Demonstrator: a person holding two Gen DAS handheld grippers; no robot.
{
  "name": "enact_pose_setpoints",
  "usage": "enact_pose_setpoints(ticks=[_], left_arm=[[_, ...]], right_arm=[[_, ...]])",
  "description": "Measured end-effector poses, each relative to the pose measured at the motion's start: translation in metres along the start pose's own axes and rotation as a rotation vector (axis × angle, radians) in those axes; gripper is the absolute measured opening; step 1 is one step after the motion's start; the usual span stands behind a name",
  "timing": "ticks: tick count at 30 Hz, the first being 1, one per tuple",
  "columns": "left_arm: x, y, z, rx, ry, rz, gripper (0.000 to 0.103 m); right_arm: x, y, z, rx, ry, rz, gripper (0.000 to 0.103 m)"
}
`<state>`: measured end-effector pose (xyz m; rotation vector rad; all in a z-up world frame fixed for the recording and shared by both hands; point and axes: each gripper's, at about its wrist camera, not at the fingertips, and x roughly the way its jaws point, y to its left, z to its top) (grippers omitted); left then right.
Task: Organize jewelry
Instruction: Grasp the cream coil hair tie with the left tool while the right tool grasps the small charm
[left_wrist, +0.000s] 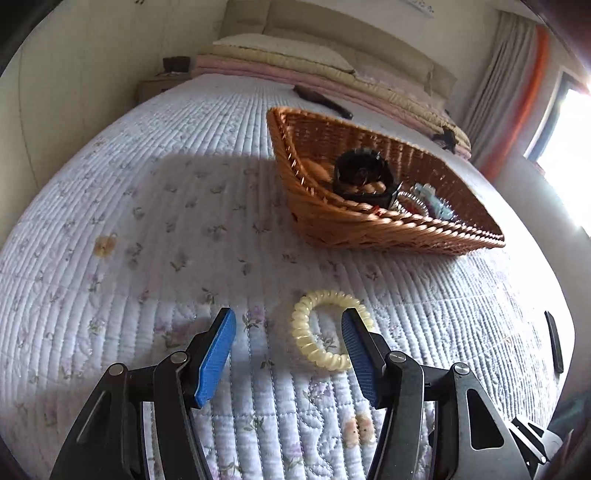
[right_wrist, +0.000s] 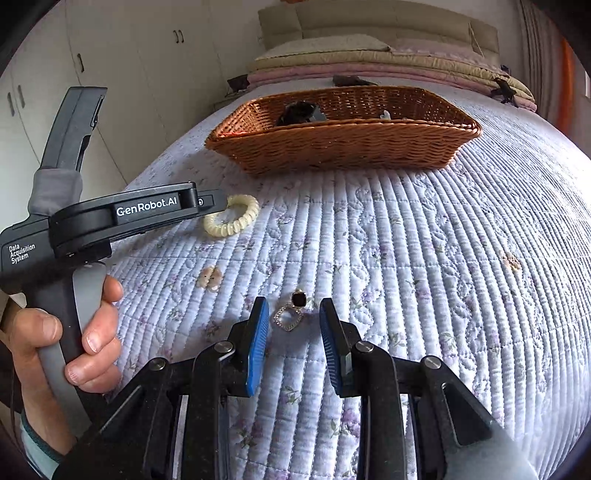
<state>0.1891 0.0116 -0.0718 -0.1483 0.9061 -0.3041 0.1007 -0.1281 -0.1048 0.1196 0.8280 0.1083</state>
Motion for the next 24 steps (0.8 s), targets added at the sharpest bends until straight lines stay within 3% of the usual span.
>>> enact_pose_setpoints(ticks=[5, 9, 13, 16, 24], left_arm=[[0.005, -0.012, -0.004, 0.074, 0.009, 0.062, 0.058], [0.007, -0.021, -0.006, 0.118, 0.011, 0.073, 0.041], [0.005, -0.025, -0.007, 0.138, 0.012, 0.064, 0.033], [0.002, -0.028, -0.010, 0.149, 0.018, 0.060, 0.031], [-0.001, -0.028, -0.014, 0.155, 0.024, 0.056, 0.031]], right_arm=[[0.005, 0.008, 0.001, -0.045, 0.015, -0.062, 0.031], [0.008, 0.008, 0.005, -0.054, 0.014, -0.084, 0.024], [0.010, 0.000, 0.008, -0.040, 0.020, -0.084, 0.017], [0.010, -0.010, 0.011, -0.021, 0.027, -0.097, 0.017], [0.009, -0.034, 0.012, 0.018, 0.035, -0.028, 0.018]])
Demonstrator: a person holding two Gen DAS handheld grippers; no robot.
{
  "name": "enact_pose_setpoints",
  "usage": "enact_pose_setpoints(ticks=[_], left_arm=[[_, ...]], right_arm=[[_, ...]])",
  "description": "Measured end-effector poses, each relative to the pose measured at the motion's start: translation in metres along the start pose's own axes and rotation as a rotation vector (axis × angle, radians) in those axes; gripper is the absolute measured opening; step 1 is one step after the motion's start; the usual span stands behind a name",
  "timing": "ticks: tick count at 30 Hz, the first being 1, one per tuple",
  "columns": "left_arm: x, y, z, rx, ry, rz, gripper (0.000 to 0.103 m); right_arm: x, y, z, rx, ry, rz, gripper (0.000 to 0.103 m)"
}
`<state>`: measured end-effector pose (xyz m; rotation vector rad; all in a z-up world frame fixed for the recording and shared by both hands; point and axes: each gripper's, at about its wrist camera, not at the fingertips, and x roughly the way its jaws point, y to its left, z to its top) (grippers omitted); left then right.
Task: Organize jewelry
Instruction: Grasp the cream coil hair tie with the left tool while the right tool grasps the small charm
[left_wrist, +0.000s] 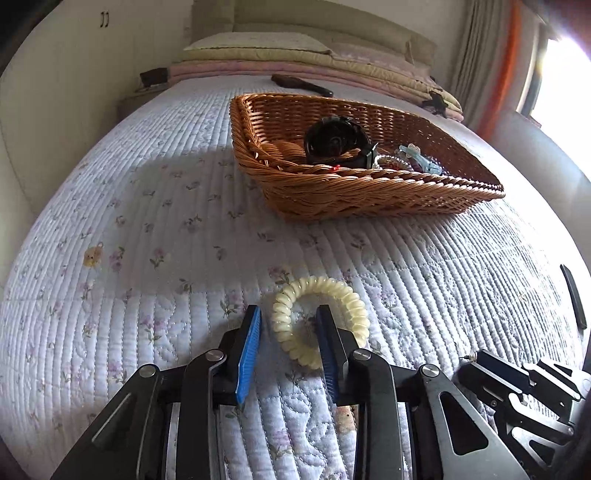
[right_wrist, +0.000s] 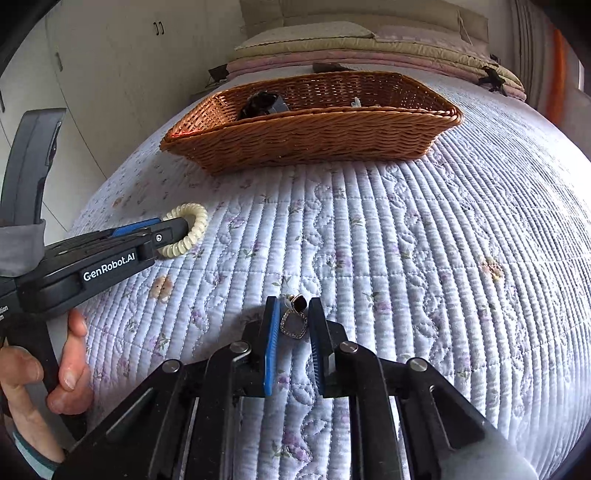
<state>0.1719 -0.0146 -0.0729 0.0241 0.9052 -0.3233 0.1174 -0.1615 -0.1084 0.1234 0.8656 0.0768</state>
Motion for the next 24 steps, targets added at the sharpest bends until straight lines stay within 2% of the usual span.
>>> enact_pose_setpoints(ticks=[6, 12, 17, 22, 24], left_arm=[[-0.001, -0.002, -0.001, 0.004, -0.005, 0.005, 0.031], [0.000, -0.002, -0.001, 0.004, -0.006, 0.004, 0.031], [-0.001, 0.001, -0.001, -0.006, -0.004, -0.008, 0.031], [0.000, 0.002, 0.000, -0.007, -0.006, -0.009, 0.031], [0.000, 0.002, 0.000, -0.007, -0.005, -0.010, 0.031]], right_arm=[[-0.001, 0.001, -0.005, -0.003, -0.005, 0.006, 0.018], [0.002, 0.011, 0.001, -0.036, 0.000, -0.024, 0.018], [0.003, 0.010, 0.004, -0.028, 0.013, 0.000, 0.018], [0.005, 0.002, 0.008, 0.002, 0.028, 0.067, 0.025], [0.003, -0.001, 0.006, 0.007, 0.029, 0.096, 0.033]])
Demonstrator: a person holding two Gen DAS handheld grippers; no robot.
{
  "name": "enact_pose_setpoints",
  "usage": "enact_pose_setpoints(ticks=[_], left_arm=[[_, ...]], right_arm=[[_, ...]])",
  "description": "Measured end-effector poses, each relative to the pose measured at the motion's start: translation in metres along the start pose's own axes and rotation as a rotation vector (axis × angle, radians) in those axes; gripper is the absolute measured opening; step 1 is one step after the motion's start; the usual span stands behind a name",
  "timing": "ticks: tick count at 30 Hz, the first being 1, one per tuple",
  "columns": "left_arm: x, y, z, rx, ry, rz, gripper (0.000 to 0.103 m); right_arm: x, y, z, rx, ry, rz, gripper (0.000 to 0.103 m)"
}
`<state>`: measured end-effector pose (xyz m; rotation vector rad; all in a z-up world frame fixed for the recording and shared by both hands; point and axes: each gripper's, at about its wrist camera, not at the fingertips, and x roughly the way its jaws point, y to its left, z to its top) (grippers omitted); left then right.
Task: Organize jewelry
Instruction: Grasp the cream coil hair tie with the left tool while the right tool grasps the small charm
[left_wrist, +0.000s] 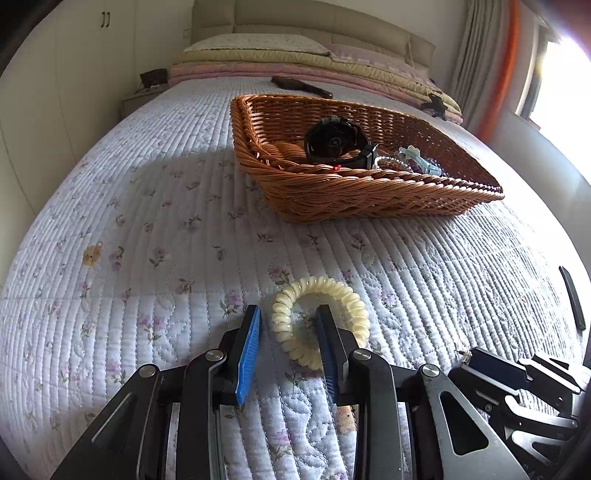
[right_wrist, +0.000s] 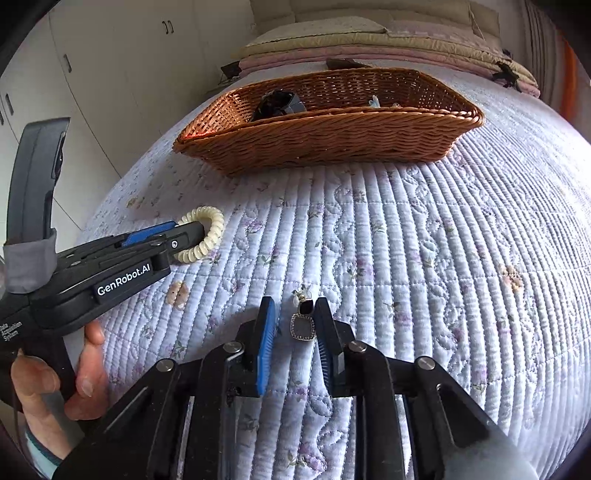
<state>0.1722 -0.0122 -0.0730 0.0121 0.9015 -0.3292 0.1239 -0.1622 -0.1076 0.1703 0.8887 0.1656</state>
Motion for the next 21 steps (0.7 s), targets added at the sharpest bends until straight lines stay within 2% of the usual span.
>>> enact_pose_setpoints(ticks=[2, 7, 11, 13, 14, 16, 21], left_arm=[[0.000, 0.000, 0.000, 0.000, 0.000, 0.000, 0.031], [0.000, 0.001, 0.000, -0.001, -0.001, -0.001, 0.031], [0.001, 0.001, 0.000, 0.003, -0.003, -0.003, 0.031], [0.001, -0.001, 0.000, 0.013, -0.007, 0.002, 0.022], [0.001, -0.003, 0.000, 0.019, -0.011, 0.018, 0.012], [0.000, -0.002, 0.000, 0.010, -0.015, 0.024, 0.011], [-0.006, 0.000, -0.002, 0.004, -0.038, -0.016, 0.011]], right_arm=[[-0.001, 0.000, -0.003, -0.008, 0.000, 0.021, 0.037], [0.003, 0.007, 0.000, -0.017, -0.005, -0.028, 0.037], [0.005, 0.007, 0.000, -0.026, -0.012, -0.064, 0.013], [0.002, 0.008, -0.001, -0.032, -0.022, -0.066, 0.013], [0.000, 0.009, -0.002, -0.037, -0.033, -0.067, 0.012], [-0.004, 0.009, -0.003, -0.042, -0.043, -0.059, 0.012], [-0.020, 0.005, -0.007, -0.033, -0.078, -0.021, 0.012]])
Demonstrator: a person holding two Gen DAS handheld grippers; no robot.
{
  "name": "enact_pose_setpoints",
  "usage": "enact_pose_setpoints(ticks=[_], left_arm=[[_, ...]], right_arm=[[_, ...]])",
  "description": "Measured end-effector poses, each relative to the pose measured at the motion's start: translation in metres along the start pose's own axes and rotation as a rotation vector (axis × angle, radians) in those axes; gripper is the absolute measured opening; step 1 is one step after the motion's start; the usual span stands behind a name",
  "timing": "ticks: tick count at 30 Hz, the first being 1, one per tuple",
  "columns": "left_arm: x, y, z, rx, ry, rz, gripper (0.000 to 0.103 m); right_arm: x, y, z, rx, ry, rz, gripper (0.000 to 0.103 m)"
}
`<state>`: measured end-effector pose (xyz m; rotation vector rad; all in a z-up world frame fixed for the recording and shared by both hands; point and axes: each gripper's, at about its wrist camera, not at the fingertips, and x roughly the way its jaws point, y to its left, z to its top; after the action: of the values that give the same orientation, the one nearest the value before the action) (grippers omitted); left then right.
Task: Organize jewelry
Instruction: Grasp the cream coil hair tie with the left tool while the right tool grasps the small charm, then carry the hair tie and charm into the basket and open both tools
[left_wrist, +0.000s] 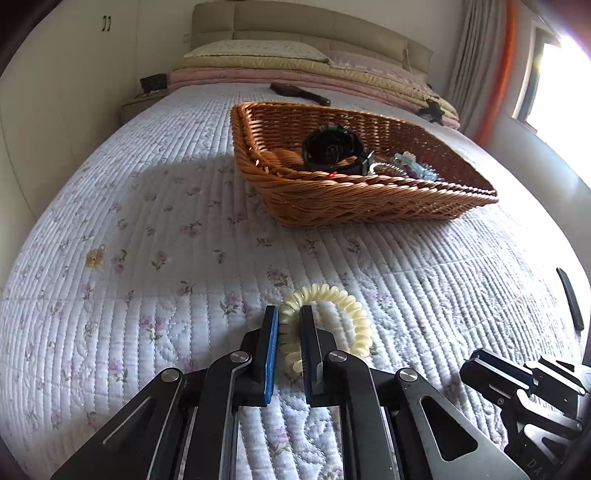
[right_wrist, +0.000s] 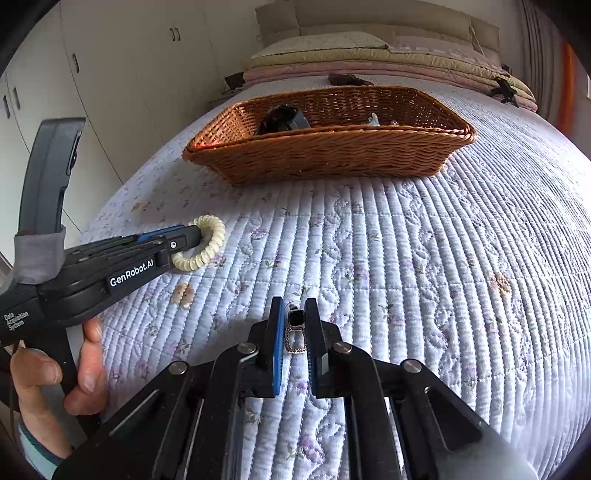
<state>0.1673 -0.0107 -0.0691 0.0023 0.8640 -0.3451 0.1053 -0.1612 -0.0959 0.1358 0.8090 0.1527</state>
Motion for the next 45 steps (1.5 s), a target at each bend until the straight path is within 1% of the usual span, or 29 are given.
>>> enact_pose_setpoints(ticks=[3, 9, 12, 14, 15, 18, 20, 22, 23, 24, 26, 29, 32, 34, 37, 40, 42, 45], left_arm=[[-0.010, -0.003, -0.001, 0.016, -0.036, -0.017, 0.011], [-0.044, -0.011, -0.005, 0.050, -0.130, -0.017, 0.011], [-0.068, -0.014, 0.008, 0.022, -0.197, -0.044, 0.011], [-0.079, -0.018, 0.025, 0.002, -0.238, -0.051, 0.011], [-0.080, -0.020, 0.033, -0.005, -0.247, -0.043, 0.011], [-0.079, -0.031, 0.065, -0.020, -0.278, -0.053, 0.011], [-0.070, -0.041, 0.084, -0.026, -0.289, -0.050, 0.011], [-0.055, -0.048, 0.101, -0.039, -0.294, -0.046, 0.011], [-0.045, -0.051, 0.108, -0.048, -0.291, -0.047, 0.011], [-0.035, -0.052, 0.113, -0.059, -0.283, -0.043, 0.011], [-0.013, -0.055, 0.119, -0.080, -0.253, -0.050, 0.011], [0.016, -0.057, 0.126, -0.094, -0.211, -0.049, 0.011], [0.037, -0.064, 0.127, -0.085, -0.178, -0.064, 0.011], [0.047, -0.071, 0.125, -0.056, -0.167, -0.050, 0.011], [0.061, -0.083, 0.119, -0.001, -0.145, -0.018, 0.011], [0.067, -0.086, 0.117, 0.009, -0.130, -0.011, 0.011], [0.067, -0.085, 0.117, 0.008, -0.133, -0.015, 0.012], [0.064, -0.083, 0.117, 0.009, -0.136, -0.035, 0.015]], right_arm=[[-0.015, -0.002, -0.002, -0.019, -0.045, 0.018, 0.012], [-0.045, -0.013, 0.004, -0.038, -0.123, 0.003, 0.012], [-0.057, -0.021, 0.027, -0.045, -0.155, 0.000, 0.012], [-0.063, -0.025, 0.051, -0.063, -0.187, -0.024, 0.012], [-0.064, -0.027, 0.064, -0.071, -0.203, -0.029, 0.012], [-0.061, -0.036, 0.102, -0.091, -0.252, -0.049, 0.012], [-0.049, -0.041, 0.130, -0.110, -0.269, -0.081, 0.012], [-0.036, -0.048, 0.150, -0.099, -0.261, -0.081, 0.012], [-0.028, -0.054, 0.160, -0.083, -0.253, -0.062, 0.012], [-0.017, -0.061, 0.168, -0.066, -0.236, -0.042, 0.012], [-0.002, -0.072, 0.180, -0.036, -0.205, -0.028, 0.012], [0.027, -0.091, 0.190, 0.012, -0.140, -0.005, 0.012], [0.050, -0.101, 0.187, 0.020, -0.081, 0.003, 0.012], [0.060, -0.106, 0.184, 0.027, -0.057, -0.001, 0.012], [0.066, -0.111, 0.179, 0.049, -0.050, -0.013, 0.012], [0.072, -0.114, 0.177, 0.061, -0.037, -0.001, 0.012], [0.075, -0.118, 0.177, 0.073, -0.021, -0.005, 0.012], [0.071, -0.123, 0.177, 0.092, -0.030, 0.008, 0.014]])
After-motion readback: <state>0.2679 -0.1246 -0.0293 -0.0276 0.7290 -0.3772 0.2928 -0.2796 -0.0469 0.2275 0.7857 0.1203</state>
